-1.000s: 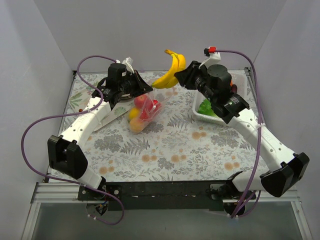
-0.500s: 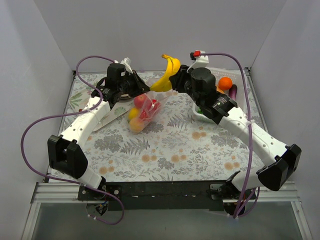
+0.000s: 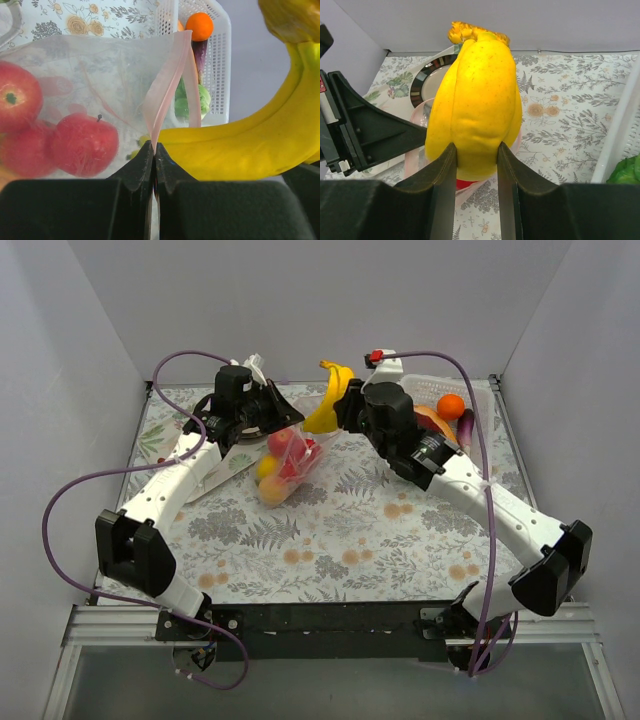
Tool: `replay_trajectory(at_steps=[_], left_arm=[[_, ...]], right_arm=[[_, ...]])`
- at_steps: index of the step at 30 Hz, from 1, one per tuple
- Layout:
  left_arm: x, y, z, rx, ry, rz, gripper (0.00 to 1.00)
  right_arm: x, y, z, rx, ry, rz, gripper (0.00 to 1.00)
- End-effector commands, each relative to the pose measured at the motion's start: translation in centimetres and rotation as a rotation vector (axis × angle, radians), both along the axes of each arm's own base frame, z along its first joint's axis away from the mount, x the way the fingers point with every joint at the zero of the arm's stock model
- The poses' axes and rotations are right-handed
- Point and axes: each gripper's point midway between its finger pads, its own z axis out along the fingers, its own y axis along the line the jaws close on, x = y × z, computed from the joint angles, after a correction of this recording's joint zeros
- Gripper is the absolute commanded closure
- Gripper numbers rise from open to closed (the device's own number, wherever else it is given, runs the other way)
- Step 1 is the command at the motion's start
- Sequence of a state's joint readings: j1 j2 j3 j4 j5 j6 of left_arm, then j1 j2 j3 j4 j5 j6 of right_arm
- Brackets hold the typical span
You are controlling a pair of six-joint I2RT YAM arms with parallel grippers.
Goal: Place the food in the zip-top bag and seal the zipper
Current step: Place the fake fruit in the zipper food storage bag.
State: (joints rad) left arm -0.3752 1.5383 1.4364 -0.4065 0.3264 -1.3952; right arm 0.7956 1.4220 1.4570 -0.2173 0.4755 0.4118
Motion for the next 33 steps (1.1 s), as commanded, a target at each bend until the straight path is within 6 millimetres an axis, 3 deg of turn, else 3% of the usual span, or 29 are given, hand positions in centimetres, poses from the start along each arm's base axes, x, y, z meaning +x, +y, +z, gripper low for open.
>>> replay_trajectory(at_steps=[1,5,8,12,14,15,26,28,33], left_arm=[[0.3,-0.9,2.2,-0.044,-0.045,-0.027,1.0],[0.3,-1.1,2.7,-0.051,-0.05,-0.031,1.0],[0.3,-1.0,2.9,-0.051,-0.057,-0.024,1.0],[0.4,-0.9,3.0,-0.056,-0.056,-0.015,1.0],[0.4,-0.9,3.2,-0.062,-0.058,-0.009,1.0],[0.4,-0.9,3.3,-0.066,-0.06,-0.007,1.0],[0.1,-0.7,4.4,-0.093,-0.087,0.004,1.0],[0.0,-0.7,4.6,-0.094,-0.092,0.005,1.0],[-0.3,-0.5,4.9,-0.095,-0.103,0.003,1.0]], right_arm=[[0.1,2.8,1.8,0.062,-0.07,0.003,0.89],[0.6,4.0,-0.4,0.075,-0.05,-0.009,0.89],[-0.1,5.1,-1.6,0.08,-0.039,0.01,0.89],[-0.5,5.2,-2.9,0.088,-0.047,0.018,0.86],[-0.8,5.2,-2.2,0.111,-0.078,0.038,0.78],[-1.1,5.1,-3.5,0.096,-0.073,0.05,0.75],[-3.0,5.9,-2.2,0.089,-0.167,0.205,0.23],[-3.1,6.3,-2.7,0.068,-0.148,0.231,0.2],[-2.7,6.4,-1.1,0.04,-0.128,0.215,0.15]])
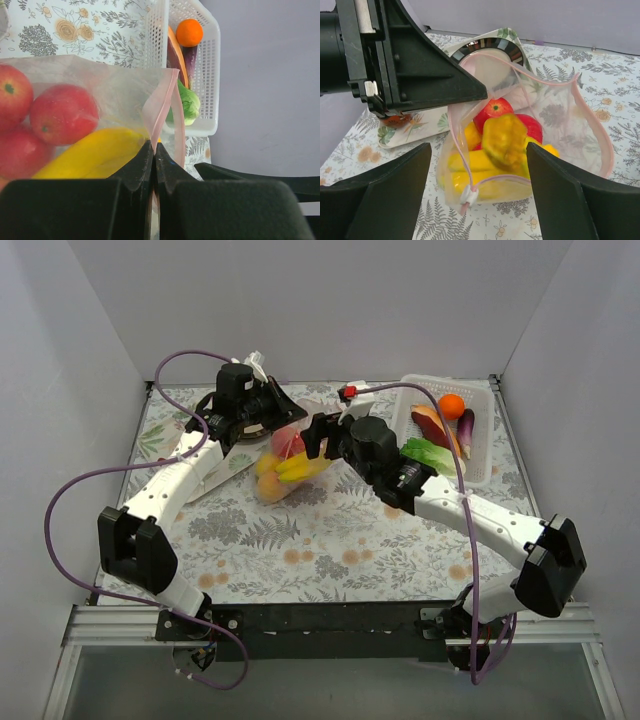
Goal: Place the food in the zip-top bag and seal the zipper
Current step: Place the fake fruit in the zipper food storage bag, then pick up the fake fruit from the bin.
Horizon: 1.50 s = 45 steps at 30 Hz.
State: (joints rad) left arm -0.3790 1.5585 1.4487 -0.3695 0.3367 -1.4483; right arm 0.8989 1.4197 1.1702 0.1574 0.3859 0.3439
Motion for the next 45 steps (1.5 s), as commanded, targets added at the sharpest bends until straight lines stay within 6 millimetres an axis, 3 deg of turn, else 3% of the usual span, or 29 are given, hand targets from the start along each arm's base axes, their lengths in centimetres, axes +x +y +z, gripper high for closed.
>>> replay_trajectory(at_steps=[1,3,8,15,18,19,20,21,22,23,24,26,27,28,35,36,37,39,45], left_arm=[[-0.9,0.2,4.4,-0.043,-0.113,-0.003,1.0],[-1.0,0.3,4.4,-0.041,-0.115,-0.004,1.0],[-1.1,0.3,4.4,-0.042,-0.115,-0.005,1.0],[-1.1,0.4,4.4,-0.035,-0.116,-0.001,1.0],[-1.0,0.4,3.9,-0.029,-0.108,-0.001,1.0],[-1.0,0.5,3.8,-0.023,-0.108,0.0,1.0],[-1.1,0.6,3.3,-0.015,-0.101,0.001,1.0],[-1.1,0.6,3.3,-0.014,-0.102,0.002,1.0],[-1.1,0.6,3.2,-0.012,-0.1,0.0,1.0],[-1.2,0.6,2.9,-0.012,-0.096,-0.006,1.0],[-1.3,0.5,2.9,-0.014,-0.094,-0.013,1.0],[-1.4,0.5,2.6,-0.008,-0.092,-0.018,1.0],[-1.5,0.5,2.7,-0.009,-0.092,-0.02,1.0],[-1.6,0.6,2.9,-0.01,-0.098,-0.02,1.0],[-2.0,0.7,3.2,-0.003,-0.104,-0.027,1.0],[-2.0,0.7,3.0,-0.003,-0.099,-0.032,1.0],[-2.1,0.7,3.1,-0.006,-0.1,-0.034,1.0],[-2.2,0.7,3.2,-0.004,-0.102,-0.035,1.0],[-2.0,0.9,3.7,0.01,-0.113,-0.029,1.0]], right_arm=[[0.5,0.3,4.2,0.009,-0.045,-0.007,0.15],[0.9,-0.3,5.3,-0.022,-0.045,-0.034,0.14],[2.9,-3.8,5.4,-0.069,0.01,-0.111,0.15],[5.3,-10.0,1.8,-0.044,0.156,-0.122,0.19],[7.0,-13.8,0.7,-0.062,0.203,-0.179,0.19],[7.9,-16.4,0.2,-0.073,0.231,-0.225,0.19],[8.8,-17.6,0.7,-0.072,0.23,-0.253,0.19],[10.0,-18.7,-0.4,-0.092,0.257,-0.284,0.19],[11.3,-21.1,-0.8,-0.107,0.262,-0.343,0.17],[12.3,-22.0,-0.7,-0.106,0.256,-0.365,0.16],[13.6,-22.7,-2.4,-0.123,0.287,-0.387,0.16],[15.7,-25.8,-2.9,-0.155,0.283,-0.5,0.12],[16.9,-26.6,-4.8,-0.182,0.314,-0.536,0.11],[17.8,-28.3,-5.2,-0.191,0.314,-0.592,0.09],[24.5,-32.3,-8.0,-0.235,0.337,-0.742,0.05],[25.1,-32.7,-9.9,-0.262,0.37,-0.758,0.04],[25.9,-33.7,-9.1,-0.266,0.35,-0.805,0.02],[26.7,-34.7,-11.3,-0.288,0.387,-0.83,0.01],[27.2,-36.9,-13.8,-0.307,0.417,-0.869,0.02]])
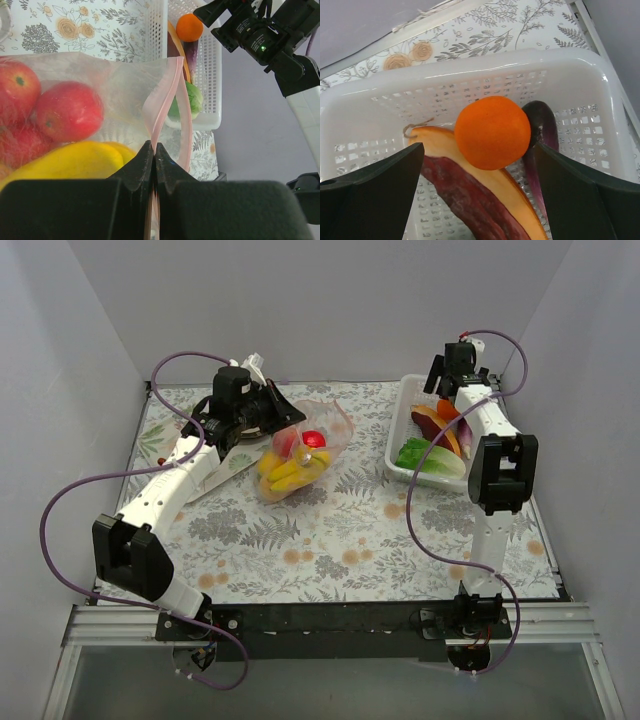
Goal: Place the food in the zip-top bag and seal the zipper
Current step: Pick up the fake fruit from the bin.
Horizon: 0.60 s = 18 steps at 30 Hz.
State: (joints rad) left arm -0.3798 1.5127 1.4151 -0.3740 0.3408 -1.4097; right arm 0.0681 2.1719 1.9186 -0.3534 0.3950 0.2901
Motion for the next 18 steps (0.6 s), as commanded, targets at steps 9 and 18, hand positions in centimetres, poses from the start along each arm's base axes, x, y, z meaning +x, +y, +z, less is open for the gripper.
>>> replay_trajectory(at_steps=[9,18], left_arm=[[-0.6,0.2,3.4,-0.02,-0.076,-0.009,1.0],[-0.7,0.5,3.7,-0.017,-0.079,0.004,1.0]], right_arm=[[0.9,-2.6,-2.6,-0.015,0.02,-0.036,0.02],[1.0,-2.1,-3.0,0.029,0.01,-0.007,0.19]])
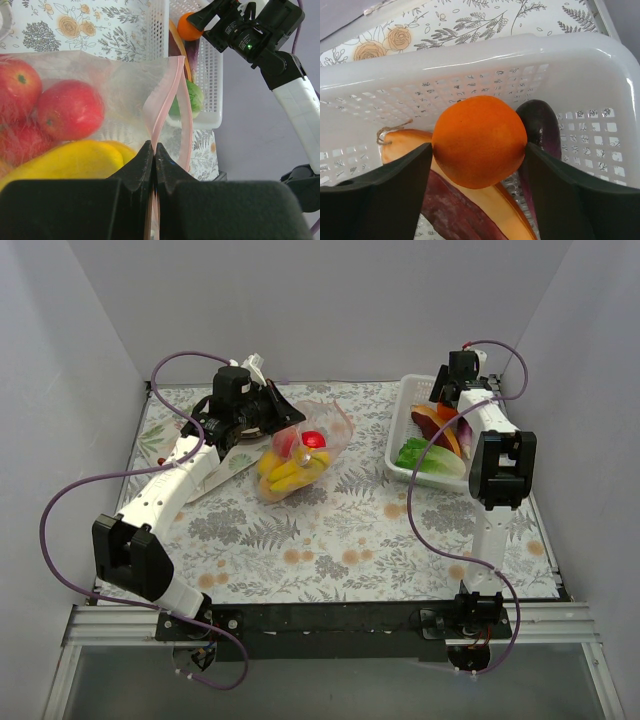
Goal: Place the food in the zip-top bag and seal the zipper
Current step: Pick up the fake fruit from the bin, then place the fake fruit in the zipper food storage bag.
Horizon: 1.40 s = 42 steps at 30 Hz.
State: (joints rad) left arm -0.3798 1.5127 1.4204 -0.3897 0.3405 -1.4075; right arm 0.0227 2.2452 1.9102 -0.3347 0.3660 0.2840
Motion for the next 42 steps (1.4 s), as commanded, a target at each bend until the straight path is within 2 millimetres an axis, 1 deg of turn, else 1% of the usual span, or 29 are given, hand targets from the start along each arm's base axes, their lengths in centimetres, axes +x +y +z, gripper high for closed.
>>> replay_trajectory(at_steps=[1,3,4,7,8,10,13,14,16,17,19,20,22,23,24,25,26,27,30,31,32,33,34,35,36,38,39,41,42], left_arm=[[-0.6,0.4,3.7,-0.023,-0.087,0.003,1.0],[-0.6,0.4,3.6,-0.021,-0.085,0.004,1.0],[-0.7,0.5,3.6,-0.022,-0.086,0.004,1.0],[-0.7,0.5,3.5,-0.021,-0.086,0.006,1.0],[-0.7,0.5,3.4,-0.02,-0.084,0.007,1.0],[-0.7,0.6,3.3,-0.019,-0.084,0.008,1.0],[-0.7,0.5,3.3,-0.021,-0.082,0.006,1.0],[-0.6,0.5,3.2,-0.02,-0.081,0.008,1.0],[-0.5,0.4,3.2,-0.021,-0.084,0.008,1.0],[-0.4,0.4,3.1,-0.021,-0.082,0.01,1.0],[-0.3,0.3,2.9,-0.023,-0.077,0.009,1.0],[-0.1,0.3,2.9,-0.026,-0.078,0.01,1.0],[0.1,0.1,2.6,-0.03,-0.069,0.012,1.0],[0.2,0.0,2.5,-0.035,-0.069,0.007,1.0],[0.4,-0.1,2.2,-0.035,-0.063,0.008,1.0],[0.5,-0.1,1.9,-0.033,-0.057,0.008,1.0],[0.7,-0.2,1.7,-0.034,-0.056,0.007,1.0],[0.9,-0.3,1.4,-0.034,-0.049,0.008,1.0],[1.2,-0.6,1.0,-0.037,-0.042,0.006,1.0],[1.4,-0.6,0.8,-0.037,-0.039,0.006,1.0],[1.5,-0.7,0.8,-0.039,-0.037,0.005,1.0],[1.6,-0.8,0.7,-0.038,-0.036,0.005,1.0],[1.7,-0.8,0.7,-0.04,-0.036,0.006,1.0],[1.9,-0.9,0.6,-0.04,-0.034,0.007,1.0],[2.0,-0.9,0.6,-0.041,-0.035,0.007,1.0],[2.1,-1.0,0.4,-0.044,-0.032,0.005,1.0],[2.1,-1.1,0.5,-0.047,-0.032,0.005,1.0],[2.1,-1.1,0.5,-0.048,-0.03,0.004,1.0],[2.1,-1.1,0.5,-0.048,-0.03,0.004,1.0]], right_arm=[[0.7,0.2,1.3,0.022,-0.056,0.02,0.31],[0.6,0.2,1.9,0.024,-0.058,0.018,0.46],[0.5,0.2,2.1,0.024,-0.056,0.018,0.61],[-0.1,0.2,3.1,0.026,-0.061,0.021,0.75],[-0.5,0.2,4.0,0.028,-0.067,0.02,0.76],[-1.0,0.4,4.6,0.038,-0.074,0.027,0.8],[-2.0,0.9,6.6,0.059,-0.098,0.044,0.84],[-2.5,1.1,7.8,0.069,-0.112,0.052,0.84],[-3.3,1.7,8.8,0.09,-0.118,0.076,0.86],[-3.7,2.0,10.4,0.098,-0.146,0.087,0.87],[-4.6,2.5,11.3,0.103,-0.153,0.102,0.87],[-5.1,2.7,12.8,0.106,-0.177,0.109,0.87],[-6.1,3.3,13.4,0.126,-0.174,0.129,0.88],[-6.8,3.6,14.8,0.131,-0.201,0.141,0.88],[-7.2,4.1,15.4,0.143,-0.21,0.156,0.88],[-7.8,5.0,15.5,0.162,-0.21,0.181,0.88],[-8.6,5.6,17.0,0.165,-0.239,0.198,0.88],[-9.1,7.0,17.7,0.171,-0.249,0.228,0.88],[-11.1,9.7,20.0,0.189,-0.285,0.288,0.88],[-11.8,11.7,20.8,0.203,-0.299,0.338,0.88],[-12.8,12.7,22.1,0.214,-0.322,0.359,0.89],[-13.6,14.7,22.7,0.229,-0.332,0.401,0.88],[-14.2,15.9,23.5,0.243,-0.346,0.429,0.89],[-15.3,17.1,24.7,0.27,-0.373,0.456,0.89],[-16.3,19.7,25.2,0.291,-0.382,0.517,0.89],[-17.8,22.3,26.3,0.325,-0.401,0.578,0.89],[-18.9,24.8,26.9,0.348,-0.407,0.632,0.88],[-20.0,26.8,27.4,0.364,-0.415,0.668,0.89],[-20.9,28.5,27.6,0.377,-0.416,0.701,0.89]])
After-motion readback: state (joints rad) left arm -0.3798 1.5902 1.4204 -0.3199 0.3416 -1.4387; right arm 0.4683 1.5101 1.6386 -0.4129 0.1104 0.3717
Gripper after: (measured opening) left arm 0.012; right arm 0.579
